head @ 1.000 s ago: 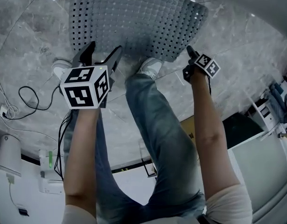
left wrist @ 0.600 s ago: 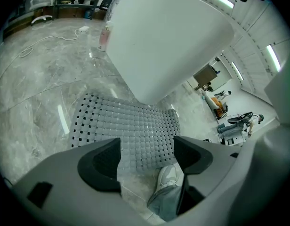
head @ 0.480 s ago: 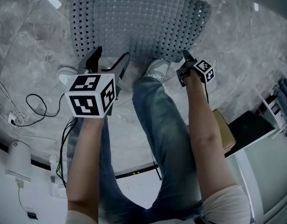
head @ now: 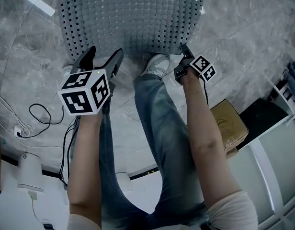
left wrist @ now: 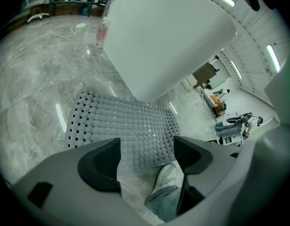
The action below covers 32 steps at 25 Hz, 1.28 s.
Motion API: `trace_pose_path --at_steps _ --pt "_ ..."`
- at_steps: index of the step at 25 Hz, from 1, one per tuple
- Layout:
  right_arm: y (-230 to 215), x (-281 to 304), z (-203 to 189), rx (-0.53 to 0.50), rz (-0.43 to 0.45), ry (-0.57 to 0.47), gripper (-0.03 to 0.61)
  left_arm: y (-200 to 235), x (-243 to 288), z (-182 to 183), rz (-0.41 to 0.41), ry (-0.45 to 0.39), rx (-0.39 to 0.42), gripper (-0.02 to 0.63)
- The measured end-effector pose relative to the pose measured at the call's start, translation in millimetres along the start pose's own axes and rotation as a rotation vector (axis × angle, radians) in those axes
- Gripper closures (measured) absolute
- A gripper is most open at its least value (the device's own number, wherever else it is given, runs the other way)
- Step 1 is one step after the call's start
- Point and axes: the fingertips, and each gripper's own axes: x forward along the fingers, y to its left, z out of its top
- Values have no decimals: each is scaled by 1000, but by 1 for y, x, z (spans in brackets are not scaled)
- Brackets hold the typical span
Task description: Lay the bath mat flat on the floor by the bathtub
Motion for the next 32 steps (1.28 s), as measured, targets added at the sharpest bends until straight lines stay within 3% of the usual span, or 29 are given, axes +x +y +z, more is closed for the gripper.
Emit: trace_pose_path --at_steps 3,5,8,12,14,16,20,24,28,32 --pt "13 -11 3 -107 14 -55 519 -7 4 -2 -20 8 1 245" --pt "10 -18 7 -120 0 -100 534 -9 5 -8 -22 30 20 245" --pt "-14 -24 8 -9 -61 -164 532 -10 9 -9 -27 42 6 245" --pt "-57 -20 -7 214 -129 -187 434 -14 14 -2 -24 38 31 245" --pt "-70 -17 -17 275 -135 -173 416 -16 16 -3 -20 44 39 245" --pt "-75 -11 -20 260 -134 -161 456 -14 19 -5 -15 56 43 245" --pt "-77 18 -14 185 -118 -135 462 -13 23 -4 -18 91 101 245" --pt "-89 41 -10 166 -178 -89 485 -8 24 14 15 96 183 245" --pt "-94 59 -16 166 -205 -8 529 2 22 22 35 87 164 245" --pt "-92 58 -11 80 -235 23 543 8 22 24 49 77 137 245"
